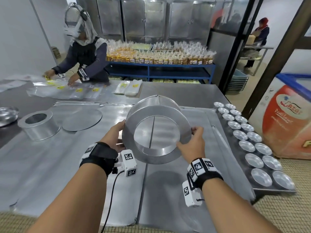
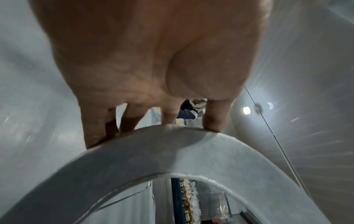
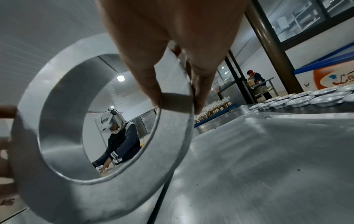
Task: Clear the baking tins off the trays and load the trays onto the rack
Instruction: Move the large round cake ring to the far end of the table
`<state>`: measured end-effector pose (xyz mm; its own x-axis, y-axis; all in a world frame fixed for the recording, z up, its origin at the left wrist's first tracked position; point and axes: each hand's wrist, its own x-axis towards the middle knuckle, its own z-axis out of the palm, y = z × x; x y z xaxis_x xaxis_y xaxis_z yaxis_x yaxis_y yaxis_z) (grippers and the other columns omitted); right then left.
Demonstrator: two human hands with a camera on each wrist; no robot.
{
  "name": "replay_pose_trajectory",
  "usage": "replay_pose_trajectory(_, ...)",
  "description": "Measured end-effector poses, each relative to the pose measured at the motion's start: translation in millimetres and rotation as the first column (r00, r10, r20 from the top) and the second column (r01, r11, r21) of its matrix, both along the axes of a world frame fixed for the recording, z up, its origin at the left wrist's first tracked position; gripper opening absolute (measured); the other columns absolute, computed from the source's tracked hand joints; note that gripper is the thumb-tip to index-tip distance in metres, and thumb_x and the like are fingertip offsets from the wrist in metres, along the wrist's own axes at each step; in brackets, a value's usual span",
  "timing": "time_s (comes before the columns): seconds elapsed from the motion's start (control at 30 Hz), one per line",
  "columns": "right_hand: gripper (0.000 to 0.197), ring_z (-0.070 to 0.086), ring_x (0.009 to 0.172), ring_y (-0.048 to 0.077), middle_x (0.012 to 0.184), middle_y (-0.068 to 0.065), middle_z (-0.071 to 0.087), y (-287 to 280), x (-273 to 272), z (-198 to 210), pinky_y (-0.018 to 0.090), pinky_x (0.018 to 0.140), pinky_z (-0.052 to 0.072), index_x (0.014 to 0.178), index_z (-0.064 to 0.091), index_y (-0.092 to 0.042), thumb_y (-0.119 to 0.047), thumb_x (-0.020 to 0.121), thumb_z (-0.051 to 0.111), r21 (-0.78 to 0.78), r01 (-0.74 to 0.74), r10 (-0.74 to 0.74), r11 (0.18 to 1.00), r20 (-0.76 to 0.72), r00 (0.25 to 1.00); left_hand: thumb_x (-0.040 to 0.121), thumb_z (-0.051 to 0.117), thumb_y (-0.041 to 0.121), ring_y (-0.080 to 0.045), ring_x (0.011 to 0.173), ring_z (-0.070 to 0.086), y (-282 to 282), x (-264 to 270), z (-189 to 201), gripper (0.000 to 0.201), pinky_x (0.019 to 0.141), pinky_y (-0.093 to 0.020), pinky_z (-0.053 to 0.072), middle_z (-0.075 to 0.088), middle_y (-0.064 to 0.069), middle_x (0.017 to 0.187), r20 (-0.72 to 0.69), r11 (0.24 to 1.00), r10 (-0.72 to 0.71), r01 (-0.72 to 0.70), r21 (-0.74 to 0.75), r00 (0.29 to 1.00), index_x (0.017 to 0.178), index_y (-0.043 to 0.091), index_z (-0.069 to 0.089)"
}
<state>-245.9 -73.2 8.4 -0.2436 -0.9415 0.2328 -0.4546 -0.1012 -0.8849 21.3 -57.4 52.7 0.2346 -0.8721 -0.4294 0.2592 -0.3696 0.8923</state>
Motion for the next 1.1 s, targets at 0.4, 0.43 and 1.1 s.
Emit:
replay_pose_trajectory(0.4,0.048,0.067,0.095,0.007,0.111,-0.003,0.071,32,18,-5,0.034,0.09,0.054,0.11,0.07,-0.025,0.005,0.079,0.05,-0.024,-0.106,0.108,0.994,0.352,0.93,0.072,0.056,0.019,-0.018,0.093,0.056,25,55,-13,0.063,0.093,-0.032,0.043,0.067,-0.003,0.099,-0.097,0.967,-0.147,0.123,-0.222,0.984,0.134,0.032,0.062)
replay_pose_trajectory(0.43,0.047,0.067,0.096,0.009,0.106,0.0,0.073,38,22,-5,0.033,0.088,0.055,0.105,0.071,-0.024,0.006,0.079,0.046,-0.028,-0.136,0.134,0.99,0.436,0.89,0.067,0.054,0.015,-0.017,0.088,0.054,28,61,-17,0.07,0.087,-0.03,0.041,0.066,-0.001,0.093,-0.114,0.969,-0.137,0.109,-0.221,0.984,0.134,0.03,0.062)
replay_pose_trajectory(1.1,0.028,0.071,0.083,0.026,0.074,-0.003,0.075,97,37,-61,0.038,0.075,0.057,0.071,0.076,-0.027,0.0,0.07,0.067,0.23,0.028,-0.045,0.973,0.068,0.997,0.087,0.049,-0.019,-0.014,0.1,0.071,81,72,-92,0.061,0.073,-0.018,0.056,0.072,-0.004,0.121,-0.078,0.957,-0.227,0.207,-0.203,0.971,0.136,0.017,0.061)
